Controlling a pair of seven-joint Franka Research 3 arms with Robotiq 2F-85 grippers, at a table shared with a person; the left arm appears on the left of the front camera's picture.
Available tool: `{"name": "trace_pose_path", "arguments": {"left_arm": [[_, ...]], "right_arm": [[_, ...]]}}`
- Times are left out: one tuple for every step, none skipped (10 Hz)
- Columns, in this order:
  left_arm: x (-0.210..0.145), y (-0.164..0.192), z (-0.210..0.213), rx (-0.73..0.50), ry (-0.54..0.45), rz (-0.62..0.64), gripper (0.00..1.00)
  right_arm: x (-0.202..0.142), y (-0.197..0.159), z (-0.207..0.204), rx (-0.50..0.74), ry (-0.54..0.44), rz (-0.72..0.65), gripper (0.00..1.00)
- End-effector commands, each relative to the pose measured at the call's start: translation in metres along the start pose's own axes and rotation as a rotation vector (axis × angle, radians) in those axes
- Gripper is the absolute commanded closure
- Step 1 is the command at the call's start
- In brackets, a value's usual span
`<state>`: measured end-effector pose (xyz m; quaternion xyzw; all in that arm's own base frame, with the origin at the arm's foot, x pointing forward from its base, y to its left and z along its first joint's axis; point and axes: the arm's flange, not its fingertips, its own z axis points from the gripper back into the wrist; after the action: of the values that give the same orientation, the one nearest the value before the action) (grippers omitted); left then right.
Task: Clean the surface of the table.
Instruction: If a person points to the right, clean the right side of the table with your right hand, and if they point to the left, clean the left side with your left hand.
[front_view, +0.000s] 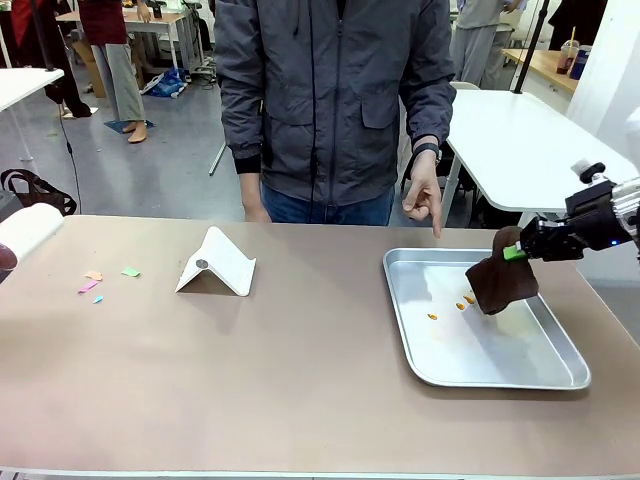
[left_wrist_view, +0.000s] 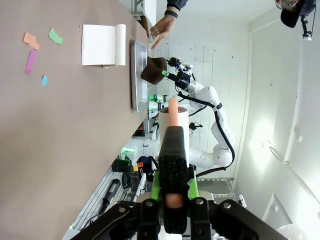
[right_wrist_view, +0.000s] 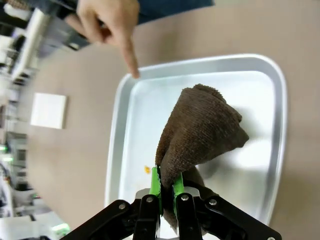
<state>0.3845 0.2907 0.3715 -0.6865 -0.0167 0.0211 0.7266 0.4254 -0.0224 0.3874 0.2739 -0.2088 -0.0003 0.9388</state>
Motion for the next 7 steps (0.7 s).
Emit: {"name": "trace_pose_path", "arguments": {"left_arm": [[-0.005,-0.002,-0.002,-0.002,0.005,-0.018,0.86],[-0.005,-0.002,-0.002,-0.002,0.005,-0.018,0.86],[-0.005,-0.002,-0.002,-0.002,0.005,-0.018,0.86],[-0.005,-0.002,-0.002,-0.002,0.005,-0.018,0.86],[-0.005,-0.002,-0.002,-0.002,0.005,-0.018,0.86],[-0.005,-0.002,-0.002,-0.002,0.005,-0.018,0.86],[-0.005,-0.002,-0.002,-0.002,0.005,-0.018,0.86]], "right_arm": [[0.01,0.006,-0.007,-0.128,0.058,0.051,0.89],[0.011,0.007,-0.011,-0.152,0.077,0.08,0.89],[0.013,0.007,-0.016,-0.177,0.081,0.078,0.89],[0.014,0.006,-0.024,-0.193,0.091,0.078,0.89],[0.015,0.004,-0.039,-0.217,0.117,0.065,0.89],[0.016,0.004,-0.051,-0.193,0.142,0.05,0.89],[0.016,0.003,-0.064,-0.174,0.16,0.035,0.89]]}}
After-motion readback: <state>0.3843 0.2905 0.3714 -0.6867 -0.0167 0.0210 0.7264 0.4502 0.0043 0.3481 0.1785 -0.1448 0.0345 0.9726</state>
